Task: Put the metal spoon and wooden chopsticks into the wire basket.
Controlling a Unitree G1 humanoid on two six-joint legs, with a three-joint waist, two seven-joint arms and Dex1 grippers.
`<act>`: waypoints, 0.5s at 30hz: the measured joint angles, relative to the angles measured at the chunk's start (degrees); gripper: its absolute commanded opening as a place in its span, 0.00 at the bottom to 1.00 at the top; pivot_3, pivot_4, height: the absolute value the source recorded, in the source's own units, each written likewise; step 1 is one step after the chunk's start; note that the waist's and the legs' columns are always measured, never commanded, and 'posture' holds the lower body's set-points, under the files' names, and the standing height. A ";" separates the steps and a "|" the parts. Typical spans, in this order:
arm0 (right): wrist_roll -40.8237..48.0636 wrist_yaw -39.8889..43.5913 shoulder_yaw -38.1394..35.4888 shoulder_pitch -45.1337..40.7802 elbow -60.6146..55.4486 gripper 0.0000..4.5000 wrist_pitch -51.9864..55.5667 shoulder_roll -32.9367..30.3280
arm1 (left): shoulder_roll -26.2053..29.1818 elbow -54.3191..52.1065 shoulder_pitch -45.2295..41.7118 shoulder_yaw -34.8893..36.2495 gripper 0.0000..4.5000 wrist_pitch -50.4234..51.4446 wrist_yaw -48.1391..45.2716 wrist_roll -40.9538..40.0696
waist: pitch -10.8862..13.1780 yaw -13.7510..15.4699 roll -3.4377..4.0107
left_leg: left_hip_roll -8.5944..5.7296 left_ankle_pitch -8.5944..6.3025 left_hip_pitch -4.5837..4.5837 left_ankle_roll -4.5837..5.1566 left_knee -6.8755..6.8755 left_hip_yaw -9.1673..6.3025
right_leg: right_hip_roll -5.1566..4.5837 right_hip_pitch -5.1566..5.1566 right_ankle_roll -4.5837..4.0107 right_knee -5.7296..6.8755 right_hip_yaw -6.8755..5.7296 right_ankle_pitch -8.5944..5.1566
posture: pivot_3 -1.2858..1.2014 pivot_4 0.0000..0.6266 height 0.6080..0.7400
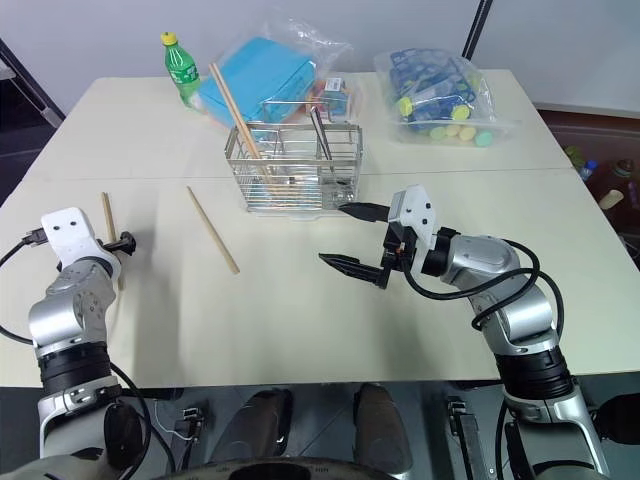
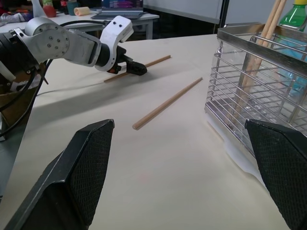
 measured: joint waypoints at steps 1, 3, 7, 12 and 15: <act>0.00 -0.03 0.00 0.00 0.00 0.99 0.00 0.00 | -0.26 0.27 -0.40 0.36 1.00 0.08 0.04 -0.77 | 0.00 0.00 0.00 | 0.00 0.00 0.00 0.00 0.01 0.00 | 0.00 0.00 0.00 0.00 0.00 0.00 | 0.52 0.24 1.00; 0.00 -0.08 0.00 0.00 0.00 0.99 0.00 0.01 | -1.64 0.50 -1.12 2.34 1.00 0.21 0.45 -2.78 | 0.00 -0.04 -0.01 | 0.00 0.00 0.00 0.00 0.00 0.00 | -0.01 0.00 0.00 0.00 0.00 0.00 | 0.52 0.24 1.00; -0.01 -0.15 0.00 -0.01 0.00 0.99 0.00 0.00 | -1.80 0.49 -1.07 3.80 1.00 0.35 0.74 -4.67 | 0.00 -0.24 -0.01 | 0.00 0.00 0.02 0.00 -0.01 0.00 | 0.00 -0.02 0.00 0.03 0.00 0.00 | 0.52 0.24 1.00; -0.03 -0.17 0.00 -0.02 0.00 0.99 -0.01 0.00 | -1.43 0.27 -0.83 3.80 1.00 0.76 0.78 -5.38 | -0.01 -0.21 -0.01 | 0.00 0.00 0.02 0.00 -0.01 0.00 | 0.00 -0.01 0.00 0.04 0.00 0.00 | 0.52 0.24 1.00; -0.07 -0.18 0.00 -0.06 0.02 1.00 -0.02 0.00 | -1.17 0.12 -0.72 3.79 0.88 1.18 0.88 -5.82 | -0.01 -0.23 0.00 | 0.00 0.00 0.03 0.00 0.00 0.00 | 0.00 -0.01 0.00 0.04 0.00 0.00 | 0.52 0.24 1.00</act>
